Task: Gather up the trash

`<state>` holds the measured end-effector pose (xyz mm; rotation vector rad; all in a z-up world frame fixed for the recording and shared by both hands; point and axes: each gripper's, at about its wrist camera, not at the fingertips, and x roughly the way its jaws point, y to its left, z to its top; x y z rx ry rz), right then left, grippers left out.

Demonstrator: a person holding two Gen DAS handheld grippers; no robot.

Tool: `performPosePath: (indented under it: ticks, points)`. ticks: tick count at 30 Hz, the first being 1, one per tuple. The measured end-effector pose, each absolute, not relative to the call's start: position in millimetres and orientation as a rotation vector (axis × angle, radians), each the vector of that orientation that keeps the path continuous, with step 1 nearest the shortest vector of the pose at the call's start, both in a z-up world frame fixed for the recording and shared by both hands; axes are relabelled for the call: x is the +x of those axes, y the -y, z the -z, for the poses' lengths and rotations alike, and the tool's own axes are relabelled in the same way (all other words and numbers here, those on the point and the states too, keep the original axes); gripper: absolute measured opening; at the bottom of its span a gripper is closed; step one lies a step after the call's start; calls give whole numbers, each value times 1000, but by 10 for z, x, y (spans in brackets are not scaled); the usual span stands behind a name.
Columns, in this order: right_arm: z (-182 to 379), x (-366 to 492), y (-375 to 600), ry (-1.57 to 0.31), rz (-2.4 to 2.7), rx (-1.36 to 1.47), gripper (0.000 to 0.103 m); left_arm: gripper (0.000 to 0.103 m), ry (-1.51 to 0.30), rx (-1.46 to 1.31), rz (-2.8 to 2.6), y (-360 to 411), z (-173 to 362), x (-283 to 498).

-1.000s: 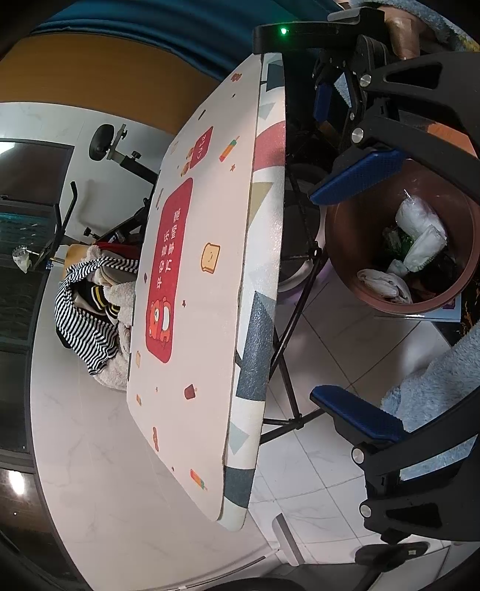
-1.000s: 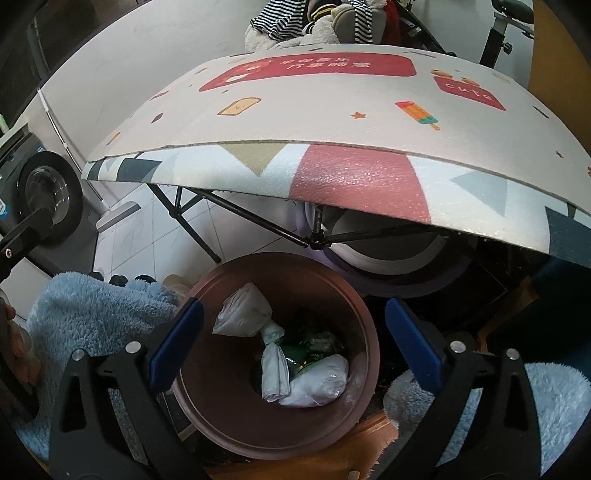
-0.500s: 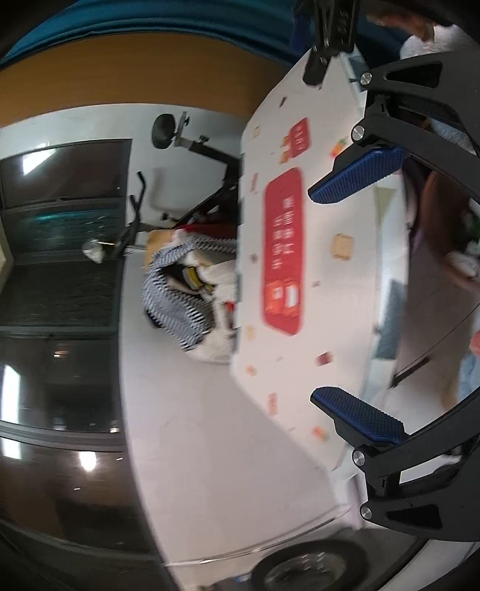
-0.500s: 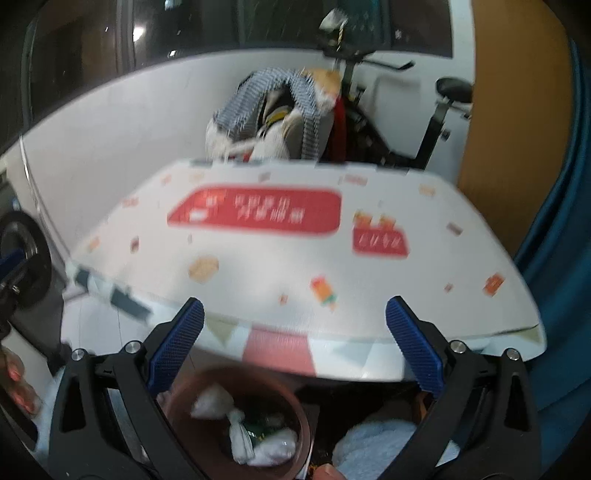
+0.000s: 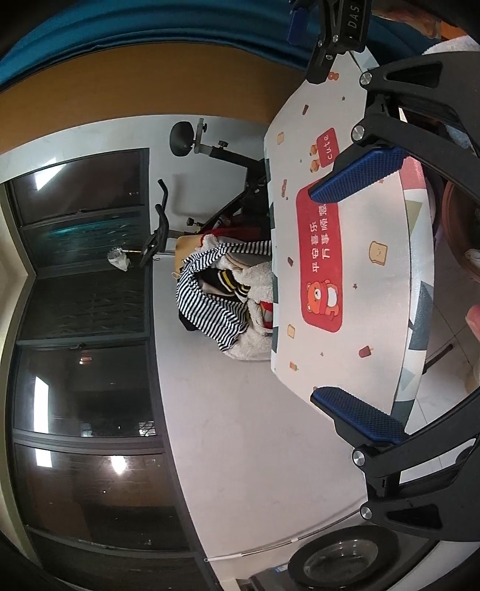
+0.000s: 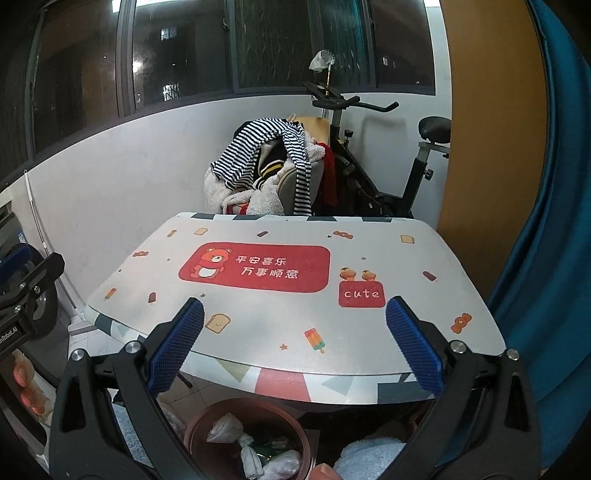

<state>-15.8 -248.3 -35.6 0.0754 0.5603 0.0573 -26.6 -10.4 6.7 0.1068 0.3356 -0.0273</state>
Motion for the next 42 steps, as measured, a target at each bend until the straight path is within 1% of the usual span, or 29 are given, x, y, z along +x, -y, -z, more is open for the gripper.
performPosePath:
  ticks: [42]
  points:
    - [315, -194, 2600, -550, -49, 124, 97, 97, -363, 85, 69, 87, -140, -314]
